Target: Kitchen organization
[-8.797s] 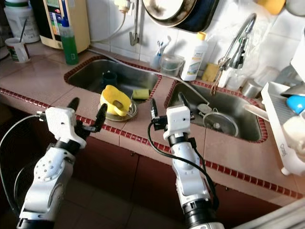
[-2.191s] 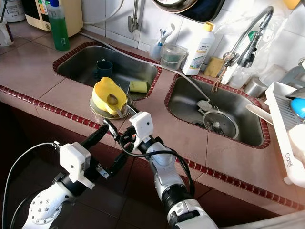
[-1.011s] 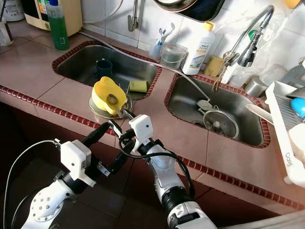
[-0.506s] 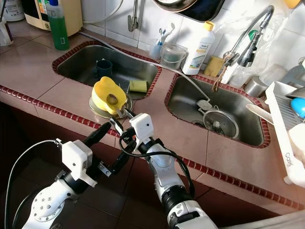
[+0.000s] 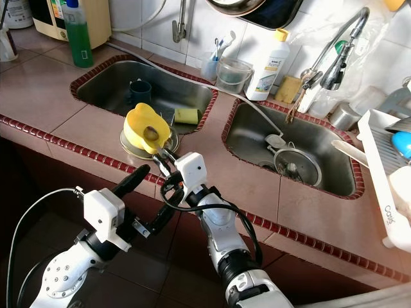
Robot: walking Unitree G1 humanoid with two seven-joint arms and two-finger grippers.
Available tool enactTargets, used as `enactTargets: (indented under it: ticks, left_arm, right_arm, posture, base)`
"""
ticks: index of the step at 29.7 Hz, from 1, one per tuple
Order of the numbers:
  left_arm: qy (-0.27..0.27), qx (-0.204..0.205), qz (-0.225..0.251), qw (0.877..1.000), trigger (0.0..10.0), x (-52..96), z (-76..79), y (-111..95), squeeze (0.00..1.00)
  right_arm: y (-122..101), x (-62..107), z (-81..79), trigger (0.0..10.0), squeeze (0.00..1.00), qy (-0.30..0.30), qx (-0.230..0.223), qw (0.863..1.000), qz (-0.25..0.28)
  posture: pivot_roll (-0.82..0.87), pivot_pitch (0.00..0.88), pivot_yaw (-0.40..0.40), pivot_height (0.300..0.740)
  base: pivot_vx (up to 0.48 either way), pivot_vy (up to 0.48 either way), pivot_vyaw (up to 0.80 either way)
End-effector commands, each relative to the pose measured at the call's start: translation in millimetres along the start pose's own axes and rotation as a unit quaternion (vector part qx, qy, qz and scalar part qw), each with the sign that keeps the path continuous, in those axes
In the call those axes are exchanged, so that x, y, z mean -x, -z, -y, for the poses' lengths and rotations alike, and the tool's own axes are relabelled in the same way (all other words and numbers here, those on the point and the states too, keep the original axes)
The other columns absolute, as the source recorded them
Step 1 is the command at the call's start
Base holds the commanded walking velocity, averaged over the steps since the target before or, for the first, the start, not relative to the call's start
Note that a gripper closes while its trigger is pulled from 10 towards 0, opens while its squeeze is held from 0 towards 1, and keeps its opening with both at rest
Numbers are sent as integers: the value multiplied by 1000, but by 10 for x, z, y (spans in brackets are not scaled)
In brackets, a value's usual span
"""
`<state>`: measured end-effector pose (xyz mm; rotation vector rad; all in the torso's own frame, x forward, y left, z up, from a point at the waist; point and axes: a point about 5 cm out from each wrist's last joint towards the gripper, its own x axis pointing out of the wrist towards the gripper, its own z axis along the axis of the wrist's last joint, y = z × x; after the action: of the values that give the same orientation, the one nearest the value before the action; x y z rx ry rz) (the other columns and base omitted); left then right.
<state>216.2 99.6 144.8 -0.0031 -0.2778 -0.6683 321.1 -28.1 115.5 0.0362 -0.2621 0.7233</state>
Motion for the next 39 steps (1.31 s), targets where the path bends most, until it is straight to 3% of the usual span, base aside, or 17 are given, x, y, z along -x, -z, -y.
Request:
enactTargets:
  ticks: [1, 31, 39]
  left_arm:
    - [13, 5, 4, 1000, 10000, -17, 63, -11, 0]
    - [12, 9, 0, 1000, 10000, -4, 30, -1, 0]
    - [11, -1, -5, 1000, 10000, -20, -81, -14, 0]
  right_arm:
    - [0, 17, 26, 0, 0, 11, 0, 1000, 3]
    - [-181, 31, 154, 0, 0, 57, 27, 997, 53]
    - [-273, 50, 232, 0, 0, 67, 38, 995, 66]
  posture:
    - [-26, 69, -209, 740]
    - [-38, 65, -193, 740]
    - [-57, 114, -183, 740]
  base:
    - [0, 0, 0]
    - [0, 0, 0]
    - [0, 0, 0]
